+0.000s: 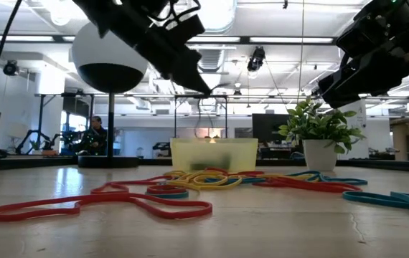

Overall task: Pick and place rubber bands into bin
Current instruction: Put the blue rubber band into the yellow bin

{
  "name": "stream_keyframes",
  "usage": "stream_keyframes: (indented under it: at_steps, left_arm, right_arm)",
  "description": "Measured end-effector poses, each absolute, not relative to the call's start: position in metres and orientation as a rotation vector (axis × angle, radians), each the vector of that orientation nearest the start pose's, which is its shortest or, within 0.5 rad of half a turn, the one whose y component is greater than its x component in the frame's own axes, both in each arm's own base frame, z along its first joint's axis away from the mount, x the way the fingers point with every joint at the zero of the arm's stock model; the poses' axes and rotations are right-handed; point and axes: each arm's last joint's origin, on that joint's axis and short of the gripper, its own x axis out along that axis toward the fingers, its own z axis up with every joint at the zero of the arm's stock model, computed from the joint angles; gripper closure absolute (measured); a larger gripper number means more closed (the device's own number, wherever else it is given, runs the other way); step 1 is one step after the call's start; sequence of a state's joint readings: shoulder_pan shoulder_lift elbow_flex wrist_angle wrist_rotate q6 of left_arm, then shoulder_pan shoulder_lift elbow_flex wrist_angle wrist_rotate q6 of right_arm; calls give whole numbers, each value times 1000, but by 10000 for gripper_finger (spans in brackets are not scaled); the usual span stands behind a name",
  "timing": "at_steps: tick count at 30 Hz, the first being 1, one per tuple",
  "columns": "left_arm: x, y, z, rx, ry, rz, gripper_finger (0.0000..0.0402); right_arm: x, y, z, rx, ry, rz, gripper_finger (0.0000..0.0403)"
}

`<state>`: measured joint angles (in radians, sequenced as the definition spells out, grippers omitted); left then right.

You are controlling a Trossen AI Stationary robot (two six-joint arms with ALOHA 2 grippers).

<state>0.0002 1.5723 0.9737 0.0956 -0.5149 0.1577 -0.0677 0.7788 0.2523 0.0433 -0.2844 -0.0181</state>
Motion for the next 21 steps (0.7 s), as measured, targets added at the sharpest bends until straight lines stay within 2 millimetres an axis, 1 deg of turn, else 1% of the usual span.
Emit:
stream_keyframes:
  at_steps: [4,7,11,14,17,21]
  left_arm:
    - [339,39,241,309,483,529,402]
    - [337,58,242,307,483,572,402]
    - [334,81,239,282,486,593,402]
    - [333,96,233,215,492,597,402]
    - [332,104,225,171,510,568,394]
    - [335,105,217,166,527,547,355]
  right_arm:
    - [159,-3,173,67,475,217,280]
    - [159,-3,173,67,475,217,280]
    - [159,-3,173,64,475,218,280]
    - [159,-3,173,64,475,218,280]
    - [159,-3,173,64,475,218,280]
    - [159,-3,173,64,476,218,282]
